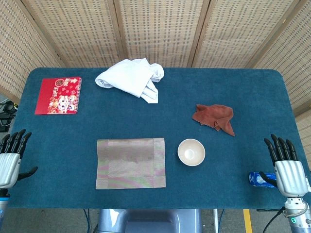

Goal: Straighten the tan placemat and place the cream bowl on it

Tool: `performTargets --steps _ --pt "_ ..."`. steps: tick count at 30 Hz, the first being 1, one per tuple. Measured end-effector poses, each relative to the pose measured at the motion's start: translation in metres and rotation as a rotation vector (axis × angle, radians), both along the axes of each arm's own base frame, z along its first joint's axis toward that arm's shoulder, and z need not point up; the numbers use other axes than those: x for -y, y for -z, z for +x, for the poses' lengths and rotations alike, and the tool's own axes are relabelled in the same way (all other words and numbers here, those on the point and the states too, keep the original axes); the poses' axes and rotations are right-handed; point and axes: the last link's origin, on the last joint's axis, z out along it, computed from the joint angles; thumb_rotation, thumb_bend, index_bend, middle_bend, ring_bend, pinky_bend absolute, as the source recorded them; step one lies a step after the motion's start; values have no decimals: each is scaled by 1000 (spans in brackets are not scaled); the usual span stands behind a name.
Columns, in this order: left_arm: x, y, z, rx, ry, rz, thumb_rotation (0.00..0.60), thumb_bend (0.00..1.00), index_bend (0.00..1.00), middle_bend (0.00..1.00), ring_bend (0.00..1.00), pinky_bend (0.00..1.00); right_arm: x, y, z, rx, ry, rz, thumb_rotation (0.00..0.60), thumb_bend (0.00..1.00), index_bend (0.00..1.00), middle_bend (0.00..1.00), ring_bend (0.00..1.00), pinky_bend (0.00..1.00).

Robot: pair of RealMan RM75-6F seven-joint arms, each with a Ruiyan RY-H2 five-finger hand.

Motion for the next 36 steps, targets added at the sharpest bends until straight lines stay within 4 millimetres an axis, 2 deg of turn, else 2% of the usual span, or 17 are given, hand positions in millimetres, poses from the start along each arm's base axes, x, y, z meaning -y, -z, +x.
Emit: performTargets --steps 16,22,36 --pt "-1 0 0 -3 -6 -11 600 50 0 0 0 0 -1 1 0 6 1 21 600 156 32 0 0 0" --pt "1 -2 1 -1 -7 -2 600 50 0 0 0 0 -3 4 1 5 -13 34 600 156 76 0 0 0" --pt "1 -1 1 -9 -15 -12 600 51 0 0 0 0 -5 7 4 6 -29 49 600 156 102 0 0 0"
